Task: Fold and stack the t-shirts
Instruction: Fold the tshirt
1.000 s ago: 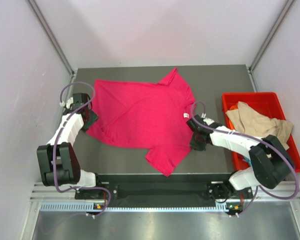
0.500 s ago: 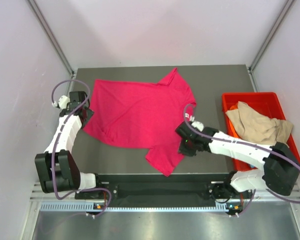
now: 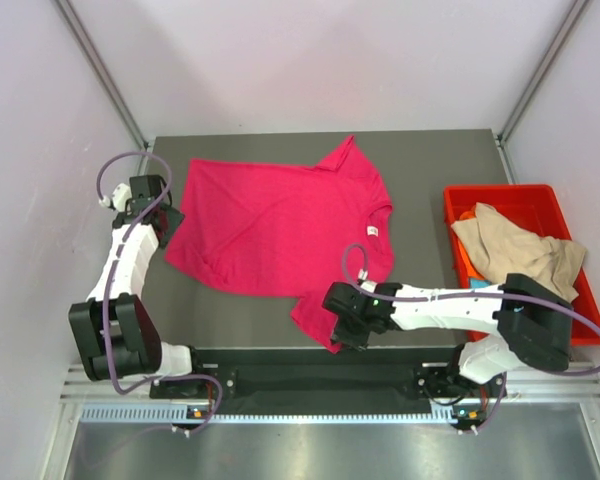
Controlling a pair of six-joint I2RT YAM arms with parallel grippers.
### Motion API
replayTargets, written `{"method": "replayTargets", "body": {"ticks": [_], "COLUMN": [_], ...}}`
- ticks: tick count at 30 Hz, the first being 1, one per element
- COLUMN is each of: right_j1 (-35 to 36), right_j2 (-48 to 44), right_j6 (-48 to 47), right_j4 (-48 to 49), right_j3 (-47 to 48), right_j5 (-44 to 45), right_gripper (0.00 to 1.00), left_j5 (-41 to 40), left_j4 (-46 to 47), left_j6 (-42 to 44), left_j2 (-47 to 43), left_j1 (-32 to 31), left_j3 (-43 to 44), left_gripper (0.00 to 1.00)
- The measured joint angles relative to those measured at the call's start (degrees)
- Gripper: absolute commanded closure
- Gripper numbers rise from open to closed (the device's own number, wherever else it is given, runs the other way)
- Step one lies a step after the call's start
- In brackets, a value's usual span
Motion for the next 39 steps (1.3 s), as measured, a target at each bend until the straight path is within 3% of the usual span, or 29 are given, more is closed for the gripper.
{"method": "replayTargets", "body": {"ticks": [28, 30, 33, 39], "right_j1": [1.4, 1.4, 1.5, 2.1], "right_j2": [4.7, 4.7, 4.7, 3.7], "right_j6": [6.4, 6.4, 6.1, 5.6], "right_j4": [1.3, 1.4, 1.4, 1.0], "right_j3": [-0.5, -0.5, -0.5, -0.5], "right_j5": [-1.5, -1.3, -0.8, 1.3], "right_gripper": [0.67, 0.73, 0.98, 1.00], "left_j5": [5.4, 5.4, 5.0, 2.4], "left_j4": [-0.6, -0.7, -0.7, -0.9], "left_j6": [3.9, 4.0, 4.0, 3.5], "left_j2": [2.9, 2.9, 2.9, 2.6], "left_j1": [-0.1, -0.1, -0.1, -0.9], "left_j3": [-0.2, -0.2, -0.2, -1.1], "left_gripper": [0.47, 0.47, 0.47, 0.46]}}
